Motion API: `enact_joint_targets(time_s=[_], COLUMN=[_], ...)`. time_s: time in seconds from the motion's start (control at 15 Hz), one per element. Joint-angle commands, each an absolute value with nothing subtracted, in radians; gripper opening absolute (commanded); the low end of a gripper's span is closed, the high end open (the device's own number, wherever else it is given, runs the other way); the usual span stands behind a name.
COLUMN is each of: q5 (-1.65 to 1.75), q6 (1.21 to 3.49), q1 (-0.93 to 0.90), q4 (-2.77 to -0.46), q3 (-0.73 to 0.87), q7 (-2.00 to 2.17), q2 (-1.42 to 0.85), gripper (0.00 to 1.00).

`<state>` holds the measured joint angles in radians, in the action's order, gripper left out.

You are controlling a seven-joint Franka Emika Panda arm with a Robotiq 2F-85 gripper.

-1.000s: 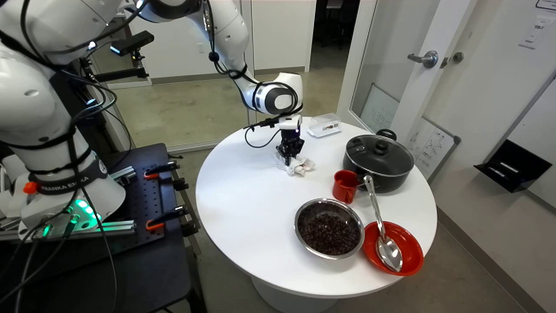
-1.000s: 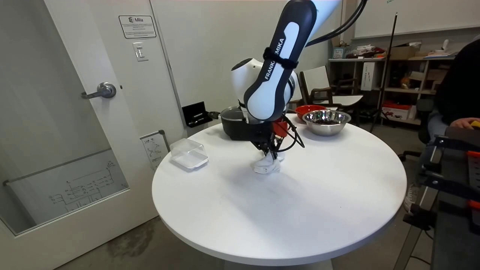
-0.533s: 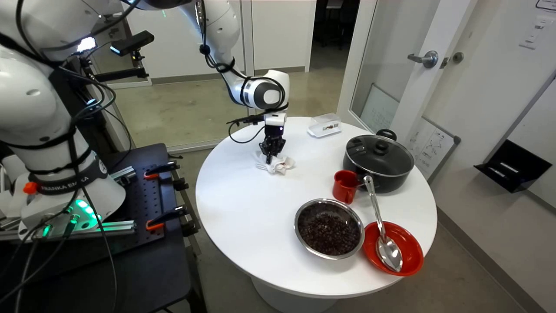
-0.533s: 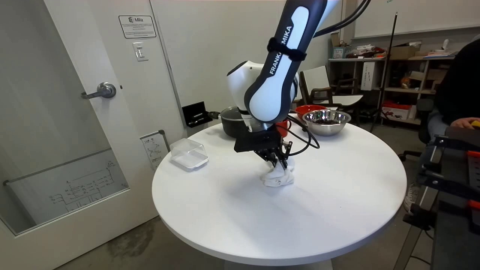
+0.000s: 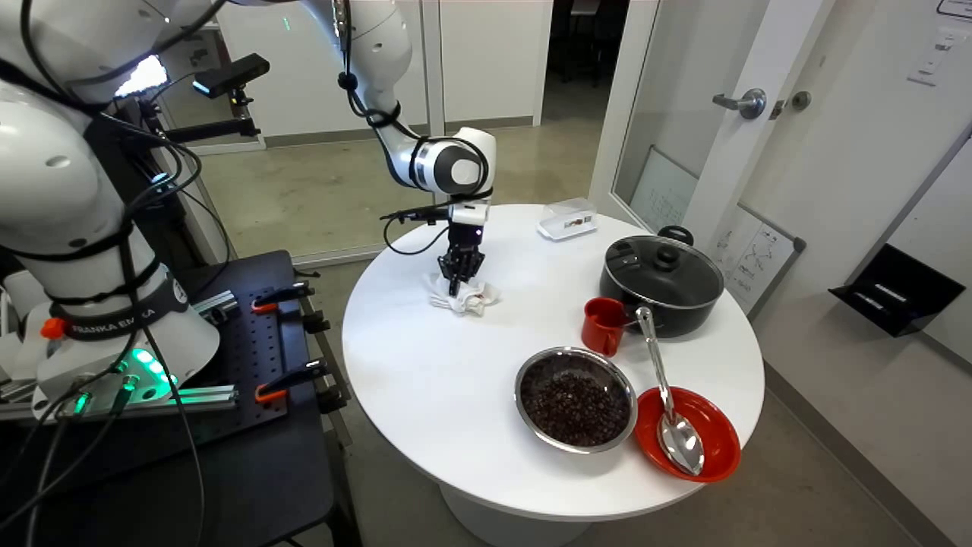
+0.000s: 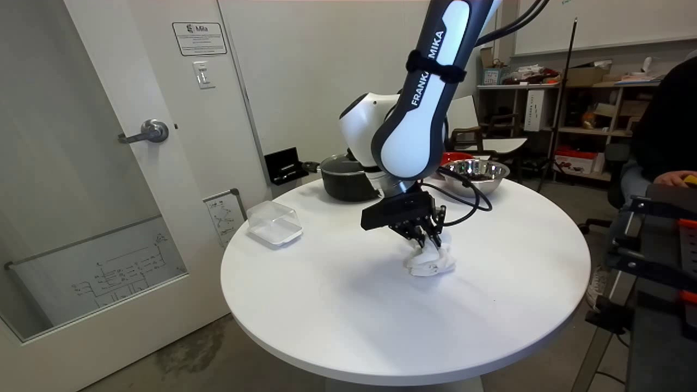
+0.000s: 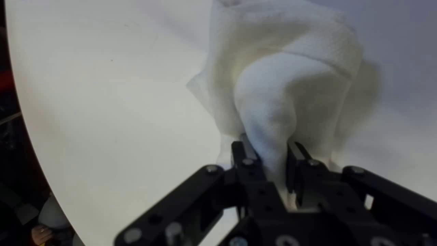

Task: Fold the towel, then use it to wipe the table

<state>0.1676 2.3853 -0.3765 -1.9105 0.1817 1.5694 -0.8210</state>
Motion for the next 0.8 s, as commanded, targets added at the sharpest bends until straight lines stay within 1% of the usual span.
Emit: enact_joint_targets(time_s=[0.0, 0.27, 0.47, 0.73], q5=[0.202, 0.260, 0.258, 0.235], q6=[2.424, 2.473, 2.500, 2.538], q1=[-0.376, -0.400, -0.387, -0.385], q4=[-1.913, -1.885, -1.855, -1.813], q3=[0.215, 0.296, 0.318, 0.292], q7=[1.632, 1.757, 1.823, 1.865], q2=[-0.841, -0.882, -0.896, -0.887], gripper=[0.05, 0.05, 0.05, 0.05])
